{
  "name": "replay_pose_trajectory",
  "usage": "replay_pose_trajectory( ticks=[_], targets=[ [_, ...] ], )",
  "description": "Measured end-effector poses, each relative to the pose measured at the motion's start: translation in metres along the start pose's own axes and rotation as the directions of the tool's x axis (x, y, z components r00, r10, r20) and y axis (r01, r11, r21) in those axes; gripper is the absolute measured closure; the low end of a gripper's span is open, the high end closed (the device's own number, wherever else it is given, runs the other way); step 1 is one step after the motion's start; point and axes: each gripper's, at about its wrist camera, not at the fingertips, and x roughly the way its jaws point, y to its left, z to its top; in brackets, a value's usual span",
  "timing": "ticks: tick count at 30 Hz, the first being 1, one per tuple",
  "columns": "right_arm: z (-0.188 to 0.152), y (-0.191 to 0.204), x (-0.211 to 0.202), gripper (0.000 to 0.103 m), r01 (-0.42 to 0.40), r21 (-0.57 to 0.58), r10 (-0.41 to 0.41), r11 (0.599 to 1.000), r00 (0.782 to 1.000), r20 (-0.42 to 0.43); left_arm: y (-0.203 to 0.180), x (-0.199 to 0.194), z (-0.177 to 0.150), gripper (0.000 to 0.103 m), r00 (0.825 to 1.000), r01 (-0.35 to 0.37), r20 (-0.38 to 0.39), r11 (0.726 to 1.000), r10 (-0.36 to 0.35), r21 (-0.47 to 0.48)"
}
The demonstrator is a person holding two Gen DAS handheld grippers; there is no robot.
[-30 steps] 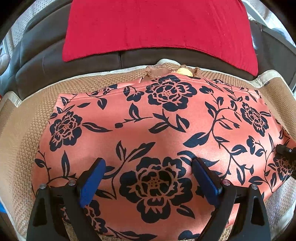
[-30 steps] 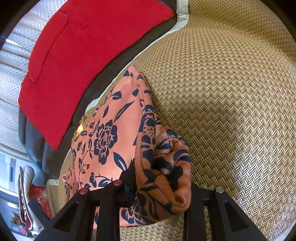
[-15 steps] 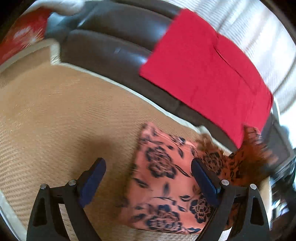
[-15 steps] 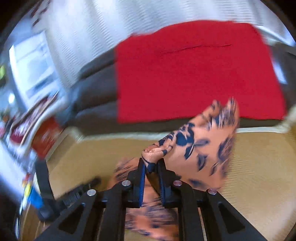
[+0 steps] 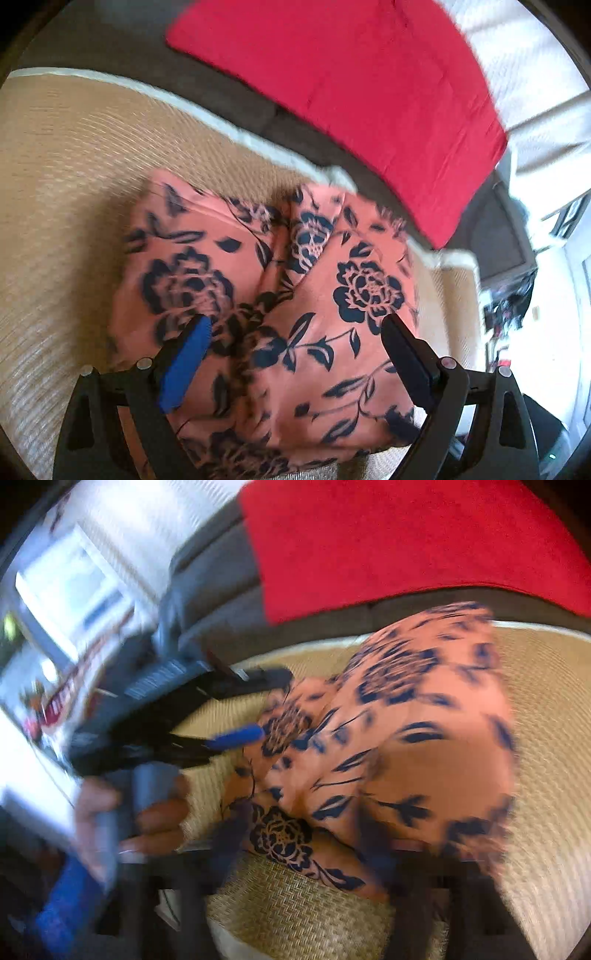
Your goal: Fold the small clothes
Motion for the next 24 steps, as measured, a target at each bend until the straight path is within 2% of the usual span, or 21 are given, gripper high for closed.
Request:
replay_pose_trajectory(
  ticks=[2,4,6,8,9,10,12,13,14,15,16,18,19,20,21,24],
  targets=[
    [0.000,-0.012,-0.018,0.019,-0.020,0.044,0.017,0.999,0.999,0.052,-0.010,0.022,0.003,0.011,0.996,-0.035,-0.084,0.999,0.039,0.040],
    [0.003,-0.019,-0.027,0.019,-0.031,0.064,0.027,0.997,0.997,0.070,-0.015,0.039,-0.001,0.029,0.983,-0.074,-0.164,0.996,0.081,0.050],
    [0.004,-0.028,-0.033,0.019,-0.029,0.076,0.022,0.997,0.996,0.087,-0.020,0.048,-0.006,0.073,0.974,-0.119,-0.186,0.990,0.131,0.075],
    [0.003,-0.036,-0.035,0.019,-0.023,0.096,0.015,0.995,0.996,0.085,-0.027,0.045,-0.005,0.087,0.975,-0.107,-0.187,0.990,0.122,0.089],
    [0.003,-0.040,-0.037,0.019,-0.023,0.110,0.014,0.994,0.996,0.083,-0.034,0.035,-0.003,0.088,0.981,-0.120,-0.140,0.987,0.134,0.105],
    [0.002,-0.043,-0.044,0.019,-0.022,0.119,0.012,0.993,0.996,0.084,-0.046,0.017,-0.003,0.089,0.987,-0.136,-0.061,0.981,0.145,0.137],
    [0.004,-0.049,-0.050,0.019,-0.021,0.137,0.008,0.990,0.995,0.099,-0.070,-0.027,-0.011,0.089,0.988,-0.138,0.091,0.973,0.123,0.185],
    [0.005,-0.049,-0.053,0.019,-0.023,0.142,0.007,0.990,0.994,0.111,-0.076,-0.049,-0.019,0.089,0.981,-0.142,0.161,0.971,0.112,0.192],
    [0.007,-0.049,-0.057,0.019,-0.024,0.145,0.006,0.989,0.992,0.123,-0.078,-0.069,-0.033,0.089,0.963,-0.178,0.237,0.965,0.130,0.195],
    [0.008,-0.048,-0.060,0.019,-0.026,0.144,0.007,0.989,0.992,0.129,-0.076,-0.073,-0.041,0.088,0.951,-0.215,0.266,0.956,0.159,0.198],
    [0.010,-0.047,-0.063,0.019,-0.027,0.141,0.009,0.990,0.991,0.133,-0.065,-0.070,-0.051,0.088,0.936,-0.274,0.277,0.943,0.216,0.190],
    [0.012,-0.046,-0.059,0.019,-0.028,0.128,0.013,0.991,0.993,0.115,-0.027,-0.047,-0.056,0.088,0.941,-0.297,0.201,0.950,0.273,0.099],
    [0.014,-0.043,-0.053,0.019,-0.022,0.118,0.011,0.993,0.996,0.093,-0.004,-0.030,-0.058,0.088,0.938,-0.327,0.135,0.944,0.319,0.046],
    [0.015,-0.042,-0.048,0.019,-0.018,0.110,0.009,0.994,0.997,0.076,0.009,-0.019,-0.061,0.087,0.929,-0.359,0.106,0.933,0.354,0.021],
    [0.016,-0.041,-0.041,0.019,-0.019,0.103,0.013,0.995,0.998,0.059,0.018,-0.015,-0.064,0.087,0.934,-0.341,0.113,0.940,0.338,0.012],
    [0.016,-0.040,-0.027,0.019,-0.003,0.098,0.003,0.995,1.000,0.009,0.003,-0.034,-0.063,0.087,0.939,-0.319,0.143,0.948,0.312,0.022]
  ],
)
